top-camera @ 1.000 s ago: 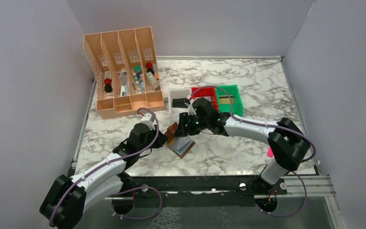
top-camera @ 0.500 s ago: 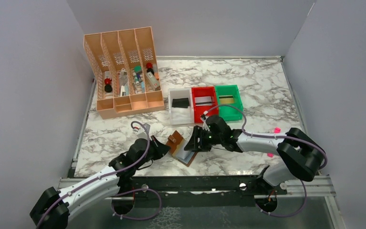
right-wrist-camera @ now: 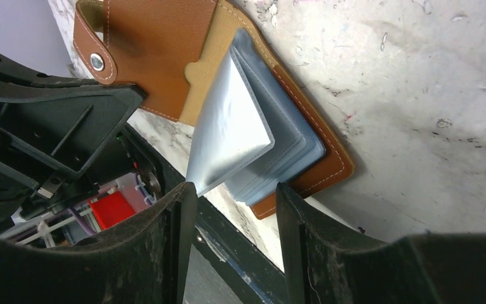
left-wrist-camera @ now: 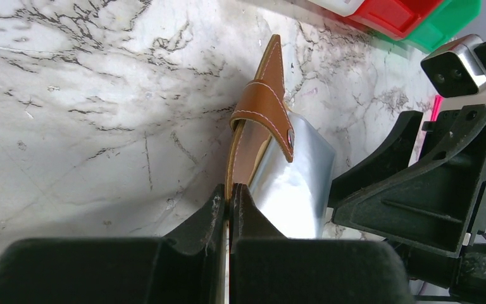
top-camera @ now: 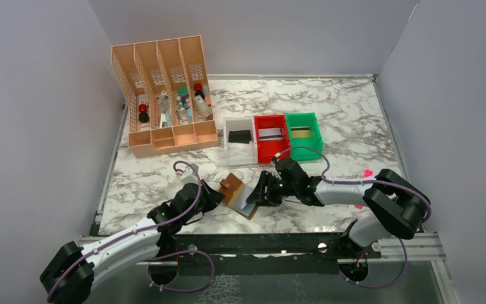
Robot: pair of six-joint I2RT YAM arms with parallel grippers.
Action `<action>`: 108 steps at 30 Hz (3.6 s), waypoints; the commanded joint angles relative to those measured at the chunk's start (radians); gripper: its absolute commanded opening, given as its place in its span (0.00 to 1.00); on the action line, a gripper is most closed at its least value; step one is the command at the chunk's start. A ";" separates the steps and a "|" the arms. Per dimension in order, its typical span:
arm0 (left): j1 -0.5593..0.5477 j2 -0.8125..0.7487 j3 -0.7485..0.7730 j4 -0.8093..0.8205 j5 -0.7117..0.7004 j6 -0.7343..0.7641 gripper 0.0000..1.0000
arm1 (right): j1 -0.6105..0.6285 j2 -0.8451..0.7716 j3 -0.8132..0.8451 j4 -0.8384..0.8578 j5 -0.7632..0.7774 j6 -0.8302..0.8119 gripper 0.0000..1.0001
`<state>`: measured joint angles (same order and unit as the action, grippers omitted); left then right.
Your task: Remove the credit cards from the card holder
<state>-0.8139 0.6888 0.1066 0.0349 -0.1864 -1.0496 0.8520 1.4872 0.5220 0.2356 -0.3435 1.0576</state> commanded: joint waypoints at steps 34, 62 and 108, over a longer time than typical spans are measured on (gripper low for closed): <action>-0.006 0.048 0.012 0.052 0.026 0.034 0.00 | 0.029 0.037 0.178 -0.140 0.070 -0.145 0.48; -0.009 0.012 -0.005 0.055 0.035 0.028 0.00 | 0.115 0.081 0.413 -0.528 0.421 -0.327 0.44; -0.022 -0.087 0.075 -0.151 -0.033 0.075 0.55 | 0.196 0.357 0.594 -0.476 0.378 -0.418 0.37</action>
<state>-0.8318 0.6418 0.1036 0.0204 -0.1478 -1.0214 1.0409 1.7996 1.1149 -0.2813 0.0566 0.6334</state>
